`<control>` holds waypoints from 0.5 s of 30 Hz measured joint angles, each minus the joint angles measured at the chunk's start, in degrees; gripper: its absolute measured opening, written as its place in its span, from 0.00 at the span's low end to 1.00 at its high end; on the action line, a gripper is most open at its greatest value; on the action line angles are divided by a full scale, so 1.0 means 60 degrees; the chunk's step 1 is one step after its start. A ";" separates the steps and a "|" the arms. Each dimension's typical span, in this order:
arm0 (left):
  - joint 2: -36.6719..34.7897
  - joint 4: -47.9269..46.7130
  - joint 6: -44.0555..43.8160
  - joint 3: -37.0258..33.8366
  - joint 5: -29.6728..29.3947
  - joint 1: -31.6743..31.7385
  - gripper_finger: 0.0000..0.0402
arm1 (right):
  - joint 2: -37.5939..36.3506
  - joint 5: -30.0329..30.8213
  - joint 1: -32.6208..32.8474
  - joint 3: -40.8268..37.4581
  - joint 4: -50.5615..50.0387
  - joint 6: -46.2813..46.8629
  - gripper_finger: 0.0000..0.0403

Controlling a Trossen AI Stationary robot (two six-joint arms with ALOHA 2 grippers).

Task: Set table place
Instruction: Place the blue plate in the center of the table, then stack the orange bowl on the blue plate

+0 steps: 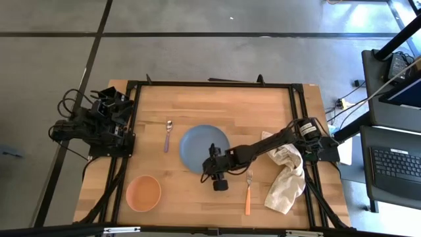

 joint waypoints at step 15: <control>-0.0002 -0.1184 -0.3200 0.0004 0.1162 -0.0003 0.27 | -0.0025 0.0237 -0.0137 0.4276 -0.5677 0.0026 0.31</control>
